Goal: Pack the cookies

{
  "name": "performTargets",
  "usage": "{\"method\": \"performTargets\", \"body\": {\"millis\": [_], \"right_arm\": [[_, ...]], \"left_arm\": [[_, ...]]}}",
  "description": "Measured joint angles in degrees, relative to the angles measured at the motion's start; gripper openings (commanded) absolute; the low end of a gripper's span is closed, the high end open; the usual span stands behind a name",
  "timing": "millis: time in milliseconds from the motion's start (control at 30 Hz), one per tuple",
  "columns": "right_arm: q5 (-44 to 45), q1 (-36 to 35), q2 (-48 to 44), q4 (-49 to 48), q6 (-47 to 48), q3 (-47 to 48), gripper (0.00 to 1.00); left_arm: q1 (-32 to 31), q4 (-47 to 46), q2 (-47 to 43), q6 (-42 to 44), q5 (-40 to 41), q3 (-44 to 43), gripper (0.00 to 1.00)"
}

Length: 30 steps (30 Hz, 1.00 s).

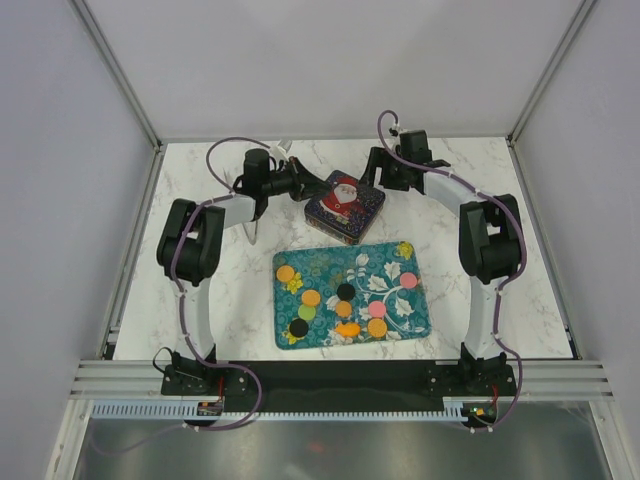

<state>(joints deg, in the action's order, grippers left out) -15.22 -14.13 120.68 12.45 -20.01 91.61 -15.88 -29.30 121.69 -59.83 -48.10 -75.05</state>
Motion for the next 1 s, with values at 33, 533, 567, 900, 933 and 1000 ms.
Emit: {"method": "performTargets", "body": {"millis": [33,533,567,900,933,1000], "right_arm": [[0.0,0.3,0.0,0.0,-0.2,0.0,0.88],[-0.1,2.0,-3.4,-3.0,-1.5,-6.3,0.89],[-0.2,2.0,-3.5,-3.3,-1.7,-6.9,0.89],[-1.4,2.8,-3.8,-4.8,-3.3,-8.0,0.89],[-1.4,2.8,-3.9,-4.8,-3.4,-8.0,0.89],[-1.4,2.9,-4.4,-4.8,-3.9,-8.0,0.89]], "left_arm": [[0.0,0.2,-0.5,0.2,0.0,-0.4,0.13],[1.2,-10.1,6.8,-4.8,-0.9,4.6,0.05],[1.2,-10.6,6.8,-4.9,-0.9,4.7,0.05],[1.2,-9.1,6.0,-4.4,0.0,4.9,0.05],[1.2,-8.5,5.9,-4.2,0.0,4.7,0.06],[1.2,-7.1,5.7,-3.8,0.0,4.3,0.07]]}}
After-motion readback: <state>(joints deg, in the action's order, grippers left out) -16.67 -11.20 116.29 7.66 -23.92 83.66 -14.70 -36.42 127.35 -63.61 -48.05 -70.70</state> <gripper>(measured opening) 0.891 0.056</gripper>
